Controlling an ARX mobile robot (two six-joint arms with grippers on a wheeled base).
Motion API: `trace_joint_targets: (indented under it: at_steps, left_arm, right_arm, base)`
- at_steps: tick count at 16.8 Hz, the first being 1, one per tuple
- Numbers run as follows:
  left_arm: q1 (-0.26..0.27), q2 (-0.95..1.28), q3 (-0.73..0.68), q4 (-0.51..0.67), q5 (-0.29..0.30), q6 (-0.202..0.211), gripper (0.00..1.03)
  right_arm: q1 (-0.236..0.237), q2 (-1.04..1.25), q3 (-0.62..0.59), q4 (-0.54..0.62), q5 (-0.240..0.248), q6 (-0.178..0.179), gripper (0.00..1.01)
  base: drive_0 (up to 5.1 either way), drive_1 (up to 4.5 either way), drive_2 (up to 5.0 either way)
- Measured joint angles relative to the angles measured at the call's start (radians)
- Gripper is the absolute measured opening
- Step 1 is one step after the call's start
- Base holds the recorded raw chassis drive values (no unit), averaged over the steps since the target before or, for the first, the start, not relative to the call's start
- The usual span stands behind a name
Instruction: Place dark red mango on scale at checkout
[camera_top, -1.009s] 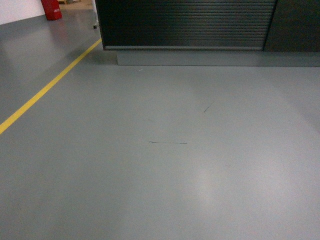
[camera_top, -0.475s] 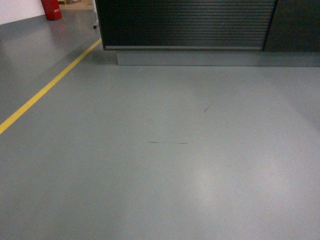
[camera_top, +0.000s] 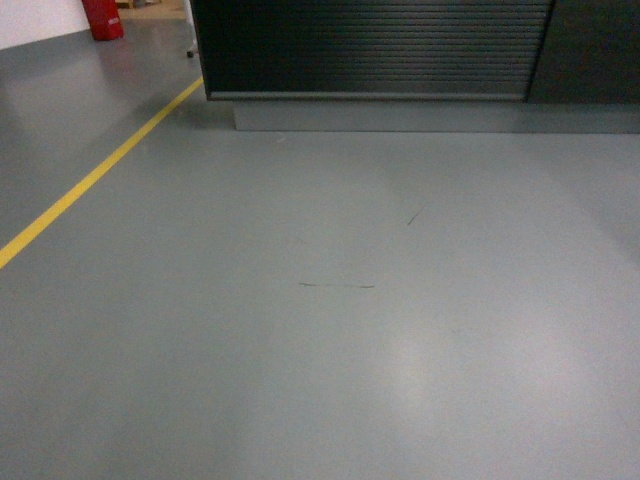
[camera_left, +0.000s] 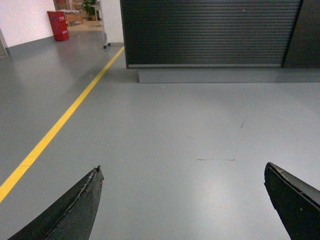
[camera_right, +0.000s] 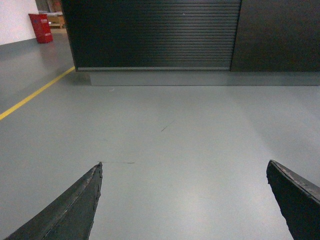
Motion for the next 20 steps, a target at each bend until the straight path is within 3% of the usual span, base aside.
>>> trace_joint_targets:
  at_steps: [5, 20]
  left_arm:
    - [0.000, 0.000, 0.000, -0.001, 0.000, 0.000, 0.98]
    - [0.000, 0.000, 0.000, 0.000, 0.000, 0.000, 0.98]
  right_arm:
    - [0.000, 0.000, 0.000, -0.001, 0.000, 0.000, 0.98]
    - [0.000, 0.000, 0.000, 0.002, 0.000, 0.000, 0.98]
  base:
    - [0.0, 1.67, -1.7]
    - [0.0, 4.25, -4.2]
